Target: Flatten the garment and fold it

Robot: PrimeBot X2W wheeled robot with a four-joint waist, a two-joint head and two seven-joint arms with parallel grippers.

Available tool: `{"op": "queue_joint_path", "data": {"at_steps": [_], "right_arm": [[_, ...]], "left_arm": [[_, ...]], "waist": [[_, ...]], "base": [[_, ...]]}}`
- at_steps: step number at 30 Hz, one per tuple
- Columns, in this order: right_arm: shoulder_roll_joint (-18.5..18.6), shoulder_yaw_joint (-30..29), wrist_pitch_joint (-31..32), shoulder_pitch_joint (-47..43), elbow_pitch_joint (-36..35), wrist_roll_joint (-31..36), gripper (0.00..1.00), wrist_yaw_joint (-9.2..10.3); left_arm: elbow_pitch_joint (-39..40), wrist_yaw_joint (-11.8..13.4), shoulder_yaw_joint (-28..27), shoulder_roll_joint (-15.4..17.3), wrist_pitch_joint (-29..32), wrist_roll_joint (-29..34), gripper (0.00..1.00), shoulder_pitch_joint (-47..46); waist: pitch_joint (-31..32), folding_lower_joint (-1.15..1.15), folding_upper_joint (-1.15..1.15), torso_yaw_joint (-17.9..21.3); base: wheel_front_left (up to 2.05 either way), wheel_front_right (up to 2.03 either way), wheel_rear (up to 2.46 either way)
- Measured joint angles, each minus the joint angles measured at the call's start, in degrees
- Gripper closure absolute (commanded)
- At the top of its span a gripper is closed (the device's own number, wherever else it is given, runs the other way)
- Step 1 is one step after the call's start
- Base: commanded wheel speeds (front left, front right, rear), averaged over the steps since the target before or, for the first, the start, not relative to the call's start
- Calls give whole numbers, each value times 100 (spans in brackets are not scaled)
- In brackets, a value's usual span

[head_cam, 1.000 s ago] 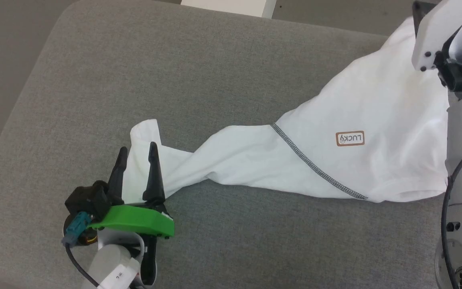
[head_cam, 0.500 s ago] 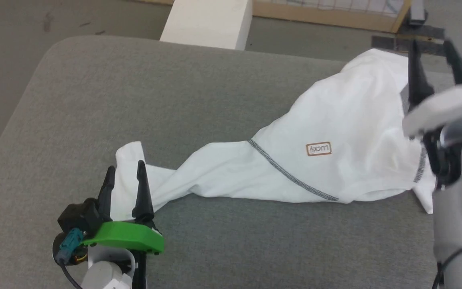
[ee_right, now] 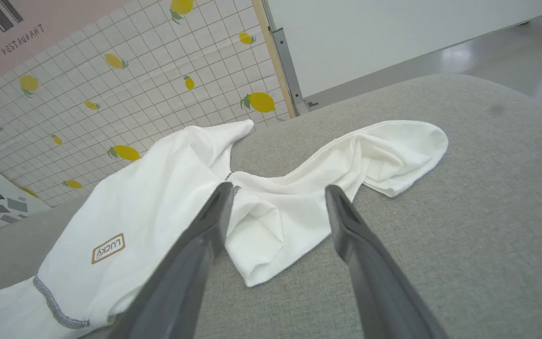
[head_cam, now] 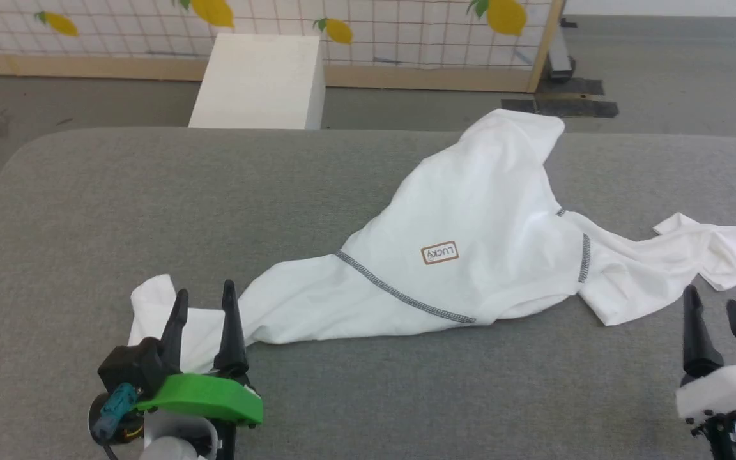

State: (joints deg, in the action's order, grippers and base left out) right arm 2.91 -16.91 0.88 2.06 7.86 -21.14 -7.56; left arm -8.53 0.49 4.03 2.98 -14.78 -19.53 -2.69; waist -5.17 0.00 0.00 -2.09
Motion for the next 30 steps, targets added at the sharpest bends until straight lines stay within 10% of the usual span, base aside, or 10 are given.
{"op": "queue_joint_path", "data": {"at_steps": [7,12,20,21,30], "right_arm": [[0,-222,-5,-112,-349,-12,0,0],[0,-131,11,-35,-439,-63,0,0],[-2,-33,-190,32,-344,-223,0,0],[-1,-19,-223,32,-315,-224,0,0],[0,-12,-350,37,-120,-325,0,0]], "left_arm": [[32,-289,506,3,1378,-224,0,-858],[-549,213,881,201,4117,-202,0,-1286],[-786,369,1124,656,5617,90,2,-1522],[-758,368,1083,651,5660,21,100,-1529],[-533,579,312,606,5196,-605,100,-1245]], "waist": [[-46,0,0,249],[-186,0,0,455],[-487,0,0,708],[-515,0,0,735],[-550,0,0,655]], "base": [[0,0,0],[0,0,0],[0,0,0],[0,0,0],[0,0,0]]}}
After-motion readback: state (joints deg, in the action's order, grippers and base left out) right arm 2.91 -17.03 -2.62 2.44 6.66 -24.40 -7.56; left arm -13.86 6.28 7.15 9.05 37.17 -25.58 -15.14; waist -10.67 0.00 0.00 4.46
